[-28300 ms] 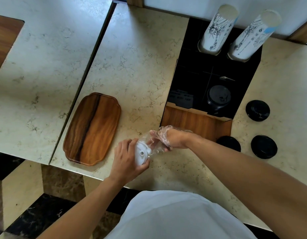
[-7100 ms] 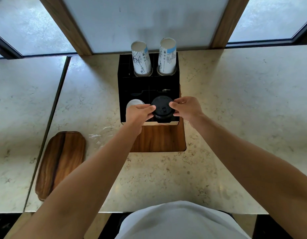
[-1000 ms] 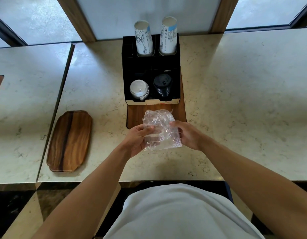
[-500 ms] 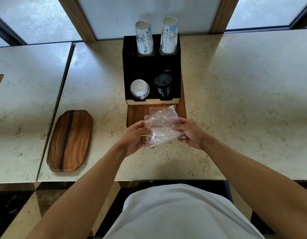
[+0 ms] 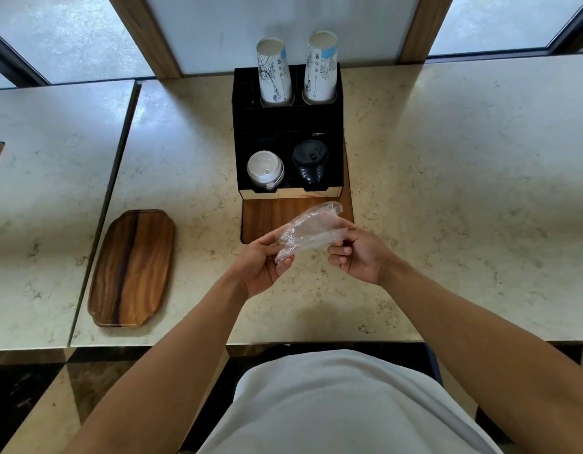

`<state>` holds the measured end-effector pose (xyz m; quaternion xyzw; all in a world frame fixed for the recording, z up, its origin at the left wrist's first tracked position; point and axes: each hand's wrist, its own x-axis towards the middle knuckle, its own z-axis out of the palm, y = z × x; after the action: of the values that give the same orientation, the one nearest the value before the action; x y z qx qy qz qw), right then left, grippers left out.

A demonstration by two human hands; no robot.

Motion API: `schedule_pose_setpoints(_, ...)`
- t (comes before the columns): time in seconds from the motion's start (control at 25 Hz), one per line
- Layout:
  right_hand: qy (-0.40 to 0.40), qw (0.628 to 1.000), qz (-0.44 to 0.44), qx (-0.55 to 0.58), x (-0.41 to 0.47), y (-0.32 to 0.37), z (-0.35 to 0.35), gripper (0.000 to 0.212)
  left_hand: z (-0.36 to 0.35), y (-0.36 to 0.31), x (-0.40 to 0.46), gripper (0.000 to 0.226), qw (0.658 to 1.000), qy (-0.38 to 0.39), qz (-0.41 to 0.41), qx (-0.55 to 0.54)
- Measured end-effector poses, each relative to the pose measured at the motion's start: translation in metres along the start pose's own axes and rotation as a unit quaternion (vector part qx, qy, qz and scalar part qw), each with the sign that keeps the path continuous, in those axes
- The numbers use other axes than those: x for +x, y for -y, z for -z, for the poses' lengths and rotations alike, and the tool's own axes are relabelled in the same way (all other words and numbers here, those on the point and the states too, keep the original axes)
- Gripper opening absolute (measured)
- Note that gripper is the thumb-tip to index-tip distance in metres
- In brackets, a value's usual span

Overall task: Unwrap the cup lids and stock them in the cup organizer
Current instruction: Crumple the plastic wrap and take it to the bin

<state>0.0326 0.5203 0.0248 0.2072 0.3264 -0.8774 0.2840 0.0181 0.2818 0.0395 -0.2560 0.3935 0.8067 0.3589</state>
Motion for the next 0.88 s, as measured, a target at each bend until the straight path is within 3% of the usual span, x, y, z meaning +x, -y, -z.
schedule_pose_setpoints(0.32, 0.004, 0.996, -0.037, -0.085, -0.006, 0.002, -0.004, 0.030, -0.002, 0.000, -0.007, 0.036, 0.998, -0.002, 0.065, 0.005)
schedule_pose_setpoints(0.44, -0.006, 0.990, -0.059, -0.129, -0.007, 0.005, -0.007, 0.039, -0.003, -0.003, -0.007, 0.027, 0.992, -0.010, 0.080, 0.101)
schedule_pose_setpoints(0.56, -0.034, 0.962, -0.051, -0.265, -0.006, 0.007, -0.010, 0.041, -0.006, -0.004, -0.004, 0.039, 0.974, -0.015, 0.079, 0.210)
schedule_pose_setpoints(0.68, -0.016, 0.945, -0.033, -0.325, -0.004, 0.007, -0.011, 0.027, -0.007, -0.005, -0.001, 0.060, 0.966, 0.013, 0.086, 0.244)
schedule_pose_setpoints(0.76, -0.022, 0.944, -0.012, -0.330, -0.005, 0.008, -0.013, 0.043, -0.008, -0.008, 0.002, 0.069, 0.955, 0.021, 0.090, 0.280)
schedule_pose_setpoints(0.88, -0.012, 0.921, 0.024, -0.388, -0.004, 0.008, -0.016, 0.067, -0.013, -0.004, 0.005, 0.057, 0.909, 0.060, 0.086, 0.402)
